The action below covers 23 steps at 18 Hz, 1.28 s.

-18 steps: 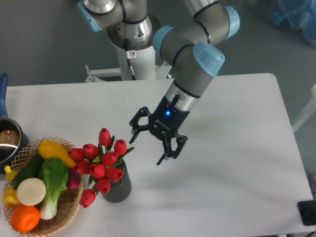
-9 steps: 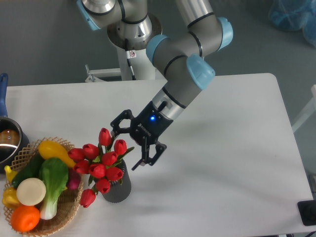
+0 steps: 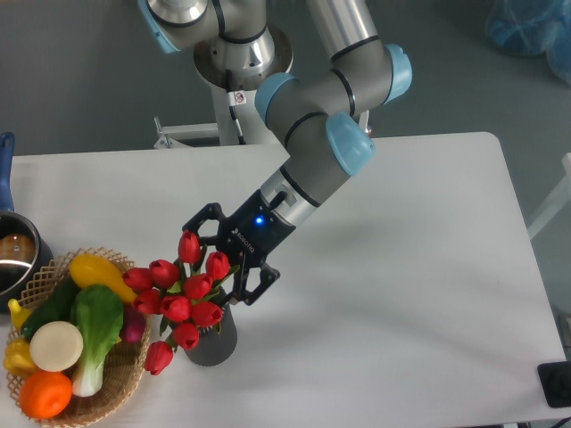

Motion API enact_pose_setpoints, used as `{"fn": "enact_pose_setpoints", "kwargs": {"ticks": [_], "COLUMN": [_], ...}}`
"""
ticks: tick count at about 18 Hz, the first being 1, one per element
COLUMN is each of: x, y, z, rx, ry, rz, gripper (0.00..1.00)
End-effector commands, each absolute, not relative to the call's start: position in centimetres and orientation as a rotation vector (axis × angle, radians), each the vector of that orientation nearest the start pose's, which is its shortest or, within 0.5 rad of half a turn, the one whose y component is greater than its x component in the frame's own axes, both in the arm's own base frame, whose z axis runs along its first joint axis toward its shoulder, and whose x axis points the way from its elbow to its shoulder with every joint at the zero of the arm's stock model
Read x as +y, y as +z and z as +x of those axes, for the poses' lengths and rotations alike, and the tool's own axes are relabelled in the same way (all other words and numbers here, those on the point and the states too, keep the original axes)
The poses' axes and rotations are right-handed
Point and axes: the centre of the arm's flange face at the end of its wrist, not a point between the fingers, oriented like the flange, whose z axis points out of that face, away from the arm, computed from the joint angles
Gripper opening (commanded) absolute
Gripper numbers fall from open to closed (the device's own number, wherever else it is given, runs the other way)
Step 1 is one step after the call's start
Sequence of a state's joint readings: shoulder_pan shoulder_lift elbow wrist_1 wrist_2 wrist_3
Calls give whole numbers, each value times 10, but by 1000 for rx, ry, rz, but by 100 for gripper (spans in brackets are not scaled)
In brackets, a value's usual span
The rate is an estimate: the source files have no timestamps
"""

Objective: Pick up the flowers from the vase
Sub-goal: 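Lower the gripper around the tulip stems and close it, then lift the gripped tulips straight up out of the black vase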

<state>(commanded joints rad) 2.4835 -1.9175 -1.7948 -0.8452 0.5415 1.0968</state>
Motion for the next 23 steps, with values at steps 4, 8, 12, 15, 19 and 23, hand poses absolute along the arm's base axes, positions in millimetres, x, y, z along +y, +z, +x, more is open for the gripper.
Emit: {"fn": "enact_pose_setpoints", "kwargs": {"ticks": [4, 8, 12, 15, 19, 23], "x": [526, 518, 514, 515, 513, 511], "y": [314, 322, 334, 347, 359, 364], "z": [-331, -344, -356, -362, -369, -370], "rx": [312, 293, 282, 285, 277, 256], "ry": [-489, -473, -460, -453, -456, -471], "rz": [-2120, -2093, -2056, -2016, -1976, -1955], "gripper": [22, 0, 0, 1, 2, 2]}}
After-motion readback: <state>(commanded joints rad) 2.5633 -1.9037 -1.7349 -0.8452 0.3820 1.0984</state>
